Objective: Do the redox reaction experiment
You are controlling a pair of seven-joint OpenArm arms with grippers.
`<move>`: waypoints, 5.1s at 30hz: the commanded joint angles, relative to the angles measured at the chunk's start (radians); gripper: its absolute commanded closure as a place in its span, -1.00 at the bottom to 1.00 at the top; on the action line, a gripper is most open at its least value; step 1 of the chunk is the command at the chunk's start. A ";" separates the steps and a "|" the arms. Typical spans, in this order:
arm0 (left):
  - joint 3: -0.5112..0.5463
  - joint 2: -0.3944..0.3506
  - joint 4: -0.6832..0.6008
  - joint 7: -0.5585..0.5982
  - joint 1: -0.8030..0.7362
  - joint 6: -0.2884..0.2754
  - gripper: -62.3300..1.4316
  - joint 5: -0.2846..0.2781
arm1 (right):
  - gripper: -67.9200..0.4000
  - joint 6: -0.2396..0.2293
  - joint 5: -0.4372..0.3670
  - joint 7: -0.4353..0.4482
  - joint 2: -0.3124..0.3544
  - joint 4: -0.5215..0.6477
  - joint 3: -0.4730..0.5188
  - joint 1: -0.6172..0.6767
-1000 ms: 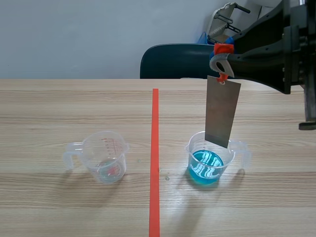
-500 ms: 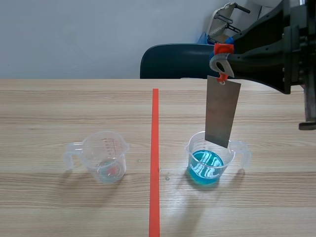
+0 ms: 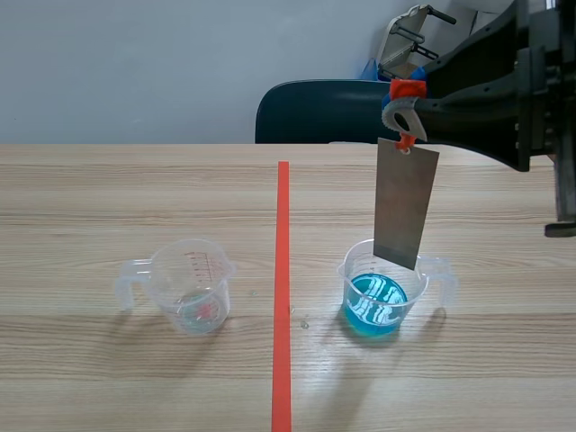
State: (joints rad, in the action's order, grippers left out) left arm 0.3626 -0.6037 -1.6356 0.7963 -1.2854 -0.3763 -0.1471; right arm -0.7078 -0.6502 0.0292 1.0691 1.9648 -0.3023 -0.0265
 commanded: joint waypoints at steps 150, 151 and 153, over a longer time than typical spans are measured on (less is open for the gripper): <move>-0.874 0.213 0.321 -0.586 1.336 0.000 0.87 -0.092 | 0.97 0.003 -0.007 0.020 0.000 0.016 0.011 -0.007; -0.880 0.223 0.323 -0.589 1.341 0.000 0.87 -0.092 | 0.97 0.003 -0.007 0.020 0.000 0.016 0.011 -0.007; -0.892 0.243 0.327 -0.590 1.351 0.000 0.87 -0.086 | 0.97 0.003 -0.007 0.020 0.000 0.016 0.011 -0.007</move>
State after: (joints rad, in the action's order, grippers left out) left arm -0.5255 -0.3702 -1.2922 0.1940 0.0605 -0.3752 -0.2283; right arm -0.7078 -0.6502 0.0292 1.0691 1.9648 -0.3023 -0.0265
